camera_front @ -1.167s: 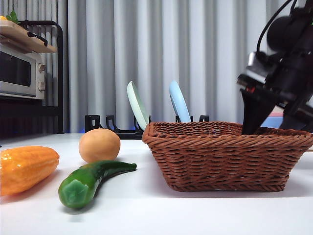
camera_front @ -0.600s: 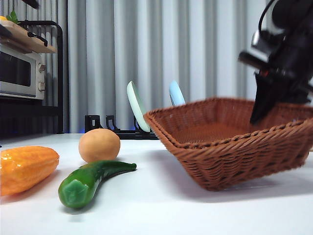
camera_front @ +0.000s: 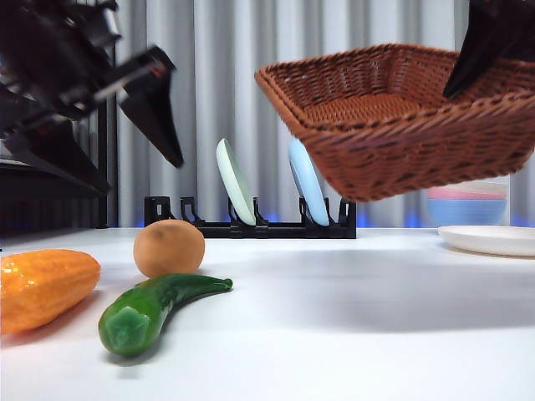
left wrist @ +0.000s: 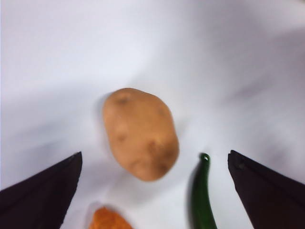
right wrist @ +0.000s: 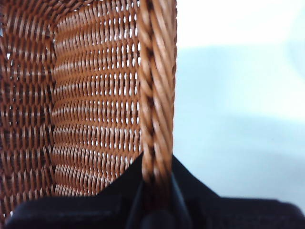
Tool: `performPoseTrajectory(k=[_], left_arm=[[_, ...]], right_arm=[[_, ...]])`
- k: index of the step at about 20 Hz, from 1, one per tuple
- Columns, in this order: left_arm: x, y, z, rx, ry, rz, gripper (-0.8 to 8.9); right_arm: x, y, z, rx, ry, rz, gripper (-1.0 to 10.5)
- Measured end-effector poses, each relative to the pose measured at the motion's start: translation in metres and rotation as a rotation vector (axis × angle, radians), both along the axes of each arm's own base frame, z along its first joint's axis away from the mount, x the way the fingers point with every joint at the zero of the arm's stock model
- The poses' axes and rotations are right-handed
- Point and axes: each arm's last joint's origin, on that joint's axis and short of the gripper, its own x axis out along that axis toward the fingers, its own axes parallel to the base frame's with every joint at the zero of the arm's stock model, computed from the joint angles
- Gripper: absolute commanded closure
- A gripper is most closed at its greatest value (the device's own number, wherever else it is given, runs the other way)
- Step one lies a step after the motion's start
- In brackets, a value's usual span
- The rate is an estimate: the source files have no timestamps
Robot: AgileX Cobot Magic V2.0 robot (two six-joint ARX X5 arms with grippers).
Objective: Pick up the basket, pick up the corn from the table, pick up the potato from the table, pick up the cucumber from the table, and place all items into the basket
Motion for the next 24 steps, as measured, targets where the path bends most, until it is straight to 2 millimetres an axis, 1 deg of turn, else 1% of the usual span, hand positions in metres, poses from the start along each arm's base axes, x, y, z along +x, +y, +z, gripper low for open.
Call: performPoseTrajectory(k=[4,6,9,12,13,14,16,17,18,22,23,24], left_arm=[[0.028,-0.018,-0.01,0.03,0.006,0.002,2.92],[0.039,-0.023,-0.023,0.047,0.044,0.0,2.92],[0.046,-0.027,-0.044,0.075,0.106,-0.003,2.92],[0.047,-0.032,-0.053,0.087,0.131,-0.013,2.93],[0.048,-0.032,-0.056,0.091,0.139,-0.014,3.32],[0.048,-0.033,-0.058,0.093,0.144,-0.015,4.27],[0.049,-0.035,-0.058,0.086,0.132,-0.019,6.74],[0.049,-0.035,-0.058,0.074,0.135,-0.029,7.7],[0.048,-0.036,-0.058,0.067,0.138,-0.036,8.32],[0.045,-0.035,-0.056,0.064,0.163,-0.047,8.22],[0.041,-0.033,-0.052,0.067,0.18,-0.049,8.22],[0.035,-0.031,-0.043,0.062,0.181,-0.053,8.22]], right_arm=[[-0.01,-0.002,0.007,0.004,-0.01,-0.002,9.6],[-0.012,-0.002,0.006,0.002,0.004,-0.003,9.6],[-0.012,-0.003,0.006,0.001,0.008,-0.003,9.6],[-0.012,-0.003,0.006,0.001,0.008,-0.003,9.6],[-0.012,-0.003,0.006,0.001,0.008,-0.003,9.6],[-0.012,-0.003,0.006,0.001,0.008,-0.003,9.6],[-0.012,-0.003,0.006,0.0,0.008,-0.003,9.6],[-0.012,-0.003,0.006,0.001,0.008,-0.003,9.6],[-0.012,-0.003,0.006,0.001,0.008,-0.003,9.6],[-0.012,-0.003,0.006,0.0,0.008,-0.003,9.6],[-0.012,-0.003,0.006,0.001,0.005,-0.003,9.6],[-0.012,-0.002,0.006,0.002,0.001,-0.003,9.6]])
